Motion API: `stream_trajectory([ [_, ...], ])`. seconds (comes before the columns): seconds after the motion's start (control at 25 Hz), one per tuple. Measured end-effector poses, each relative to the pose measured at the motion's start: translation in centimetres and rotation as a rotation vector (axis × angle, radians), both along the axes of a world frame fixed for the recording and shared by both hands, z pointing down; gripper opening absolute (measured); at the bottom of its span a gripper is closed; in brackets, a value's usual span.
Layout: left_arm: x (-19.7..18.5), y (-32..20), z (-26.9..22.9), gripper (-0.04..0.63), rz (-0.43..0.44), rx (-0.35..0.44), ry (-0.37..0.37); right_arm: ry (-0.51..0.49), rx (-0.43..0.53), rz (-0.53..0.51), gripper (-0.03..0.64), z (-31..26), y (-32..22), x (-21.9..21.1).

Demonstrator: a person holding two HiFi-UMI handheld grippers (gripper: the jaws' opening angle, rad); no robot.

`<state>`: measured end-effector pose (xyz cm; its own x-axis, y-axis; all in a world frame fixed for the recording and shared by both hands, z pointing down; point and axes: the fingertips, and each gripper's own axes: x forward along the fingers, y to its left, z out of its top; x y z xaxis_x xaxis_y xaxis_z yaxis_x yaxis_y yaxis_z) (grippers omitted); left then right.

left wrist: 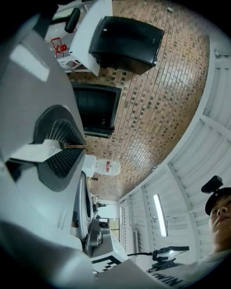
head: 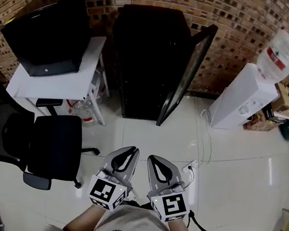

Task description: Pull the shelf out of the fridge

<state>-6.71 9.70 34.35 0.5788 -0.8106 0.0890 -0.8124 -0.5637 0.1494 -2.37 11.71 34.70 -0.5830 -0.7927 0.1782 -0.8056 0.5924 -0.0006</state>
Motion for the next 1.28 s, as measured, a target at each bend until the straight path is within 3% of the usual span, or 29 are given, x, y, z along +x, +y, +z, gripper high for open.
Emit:
stream_trajectory([
  [0.56, -1.7, -3.5, 1.2, 0.015, -0.023, -0.015, -0.006, -0.014, 0.021, -0.041, 0.005, -0.2, -4.6, -2.6],
  [1.28, 4.0, -21.1, 0.2, 0.015, -0.018, -0.004, -0.090, -0.075, 0.047, -0.052, 0.005, -1.0, -22.4, 2.2],
])
